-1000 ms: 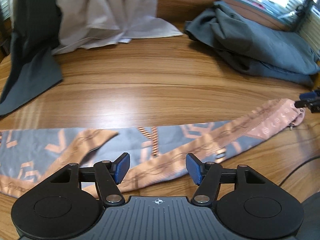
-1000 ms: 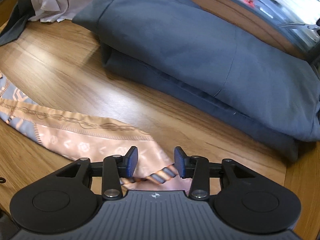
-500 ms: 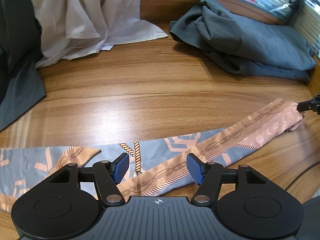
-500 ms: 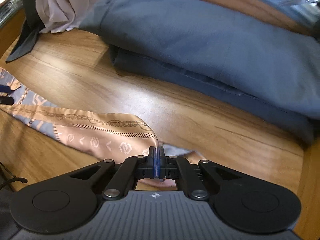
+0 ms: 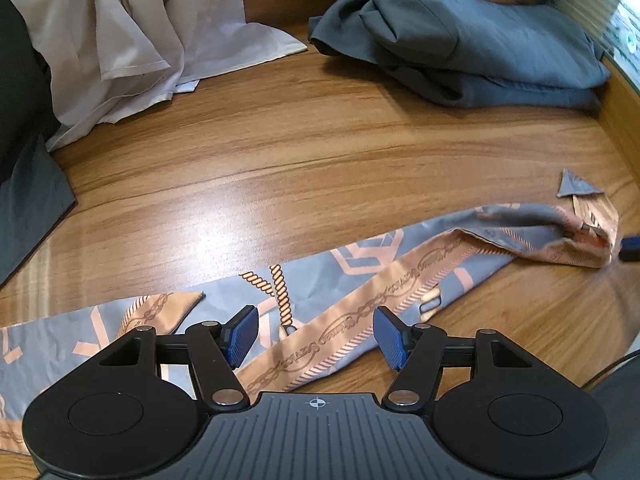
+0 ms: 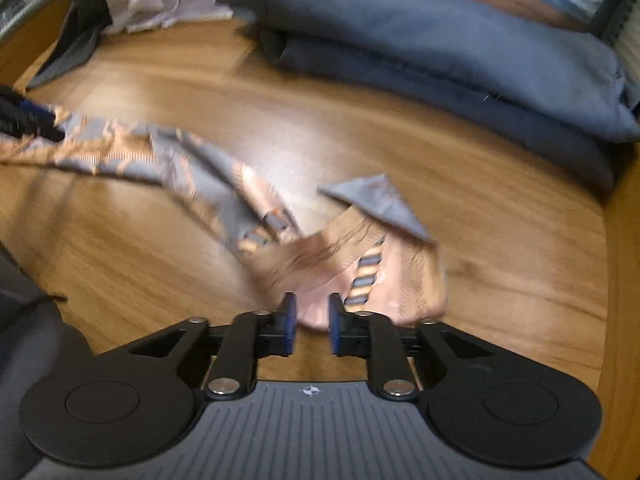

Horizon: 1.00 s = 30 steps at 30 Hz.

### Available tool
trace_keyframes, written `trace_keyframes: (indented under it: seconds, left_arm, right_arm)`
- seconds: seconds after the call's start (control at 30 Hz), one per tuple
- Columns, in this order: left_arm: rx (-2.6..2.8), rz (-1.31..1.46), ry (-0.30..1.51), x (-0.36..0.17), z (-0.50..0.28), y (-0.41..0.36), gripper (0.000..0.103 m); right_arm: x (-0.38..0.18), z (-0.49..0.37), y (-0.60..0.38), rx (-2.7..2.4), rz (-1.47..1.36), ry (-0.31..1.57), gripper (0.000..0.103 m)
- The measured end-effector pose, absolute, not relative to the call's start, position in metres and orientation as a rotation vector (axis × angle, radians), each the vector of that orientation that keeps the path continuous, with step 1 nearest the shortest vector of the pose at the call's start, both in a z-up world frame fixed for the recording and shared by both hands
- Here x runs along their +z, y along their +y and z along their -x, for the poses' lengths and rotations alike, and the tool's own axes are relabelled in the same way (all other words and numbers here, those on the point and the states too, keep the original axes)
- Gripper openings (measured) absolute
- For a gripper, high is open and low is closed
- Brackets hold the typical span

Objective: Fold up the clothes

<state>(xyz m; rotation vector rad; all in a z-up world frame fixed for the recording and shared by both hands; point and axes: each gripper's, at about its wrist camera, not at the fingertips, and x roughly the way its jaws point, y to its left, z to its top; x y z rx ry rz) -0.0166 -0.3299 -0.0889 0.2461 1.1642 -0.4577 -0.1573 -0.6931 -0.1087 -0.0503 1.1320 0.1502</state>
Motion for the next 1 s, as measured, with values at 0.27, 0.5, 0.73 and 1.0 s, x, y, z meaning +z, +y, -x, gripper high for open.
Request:
trace_keyframes:
  seconds: [0.27, 0.5, 0.73, 1.0]
  left_arm:
    - [-0.428, -0.232, 1.166, -0.088, 0.026, -0.329, 0.066]
    - [-0.383, -0.224, 1.163, -0.086, 0.038, -0.334, 0.066]
    - [-0.325, -0.198, 1.175, -0.087, 0.048, -0.335, 0.066]
    - [-0.318, -0.203, 1.177, -0.086, 0.052, -0.341, 0.066]
  right_arm:
    - [-0.107, 0.116, -0.716, 0.099, 0.076, 1.102, 0.035]
    - [-0.129, 0.078, -0.702, 0.219, 0.181, 1.121, 0.040]
    - [-0.143, 0.061, -0.691, 0.304, 0.298, 1.132, 0.040]
    - [-0.150, 0.062, -0.700, 0.309, 0.267, 1.142, 0.001]
